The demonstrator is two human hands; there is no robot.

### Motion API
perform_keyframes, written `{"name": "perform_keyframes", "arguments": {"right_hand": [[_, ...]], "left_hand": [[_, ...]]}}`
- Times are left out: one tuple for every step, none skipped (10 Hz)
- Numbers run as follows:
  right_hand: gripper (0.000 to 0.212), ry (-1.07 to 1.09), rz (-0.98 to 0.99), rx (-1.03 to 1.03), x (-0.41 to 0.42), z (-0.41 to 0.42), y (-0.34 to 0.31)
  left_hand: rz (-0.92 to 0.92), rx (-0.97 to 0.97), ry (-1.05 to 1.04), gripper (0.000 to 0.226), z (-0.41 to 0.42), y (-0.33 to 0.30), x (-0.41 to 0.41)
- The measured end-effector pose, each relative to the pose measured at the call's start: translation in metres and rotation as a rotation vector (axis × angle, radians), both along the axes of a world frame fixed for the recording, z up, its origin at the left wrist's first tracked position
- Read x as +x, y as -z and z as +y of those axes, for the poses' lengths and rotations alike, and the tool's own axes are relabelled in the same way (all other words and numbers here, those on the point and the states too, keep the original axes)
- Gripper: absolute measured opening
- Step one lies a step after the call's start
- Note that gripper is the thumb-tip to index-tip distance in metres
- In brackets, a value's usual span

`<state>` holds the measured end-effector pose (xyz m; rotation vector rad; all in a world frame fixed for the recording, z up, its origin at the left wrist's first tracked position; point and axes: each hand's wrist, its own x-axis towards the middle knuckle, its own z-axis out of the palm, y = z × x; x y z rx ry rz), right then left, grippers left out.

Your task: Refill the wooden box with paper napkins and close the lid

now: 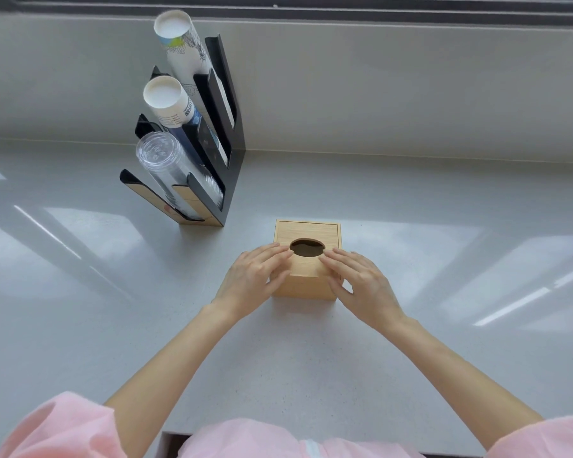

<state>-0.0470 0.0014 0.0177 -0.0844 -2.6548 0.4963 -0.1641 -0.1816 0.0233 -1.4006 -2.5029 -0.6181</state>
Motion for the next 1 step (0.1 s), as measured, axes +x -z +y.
{"name": "perform_keyframes", "arguments": {"right_hand": [[0.052, 0.024, -0.229, -0.042, -0.0041, 0.0040, -0.0104]], "left_hand": [[0.011, -0.015, -0.062, 0.048, 0.0037, -0.0042, -0.0046]]}}
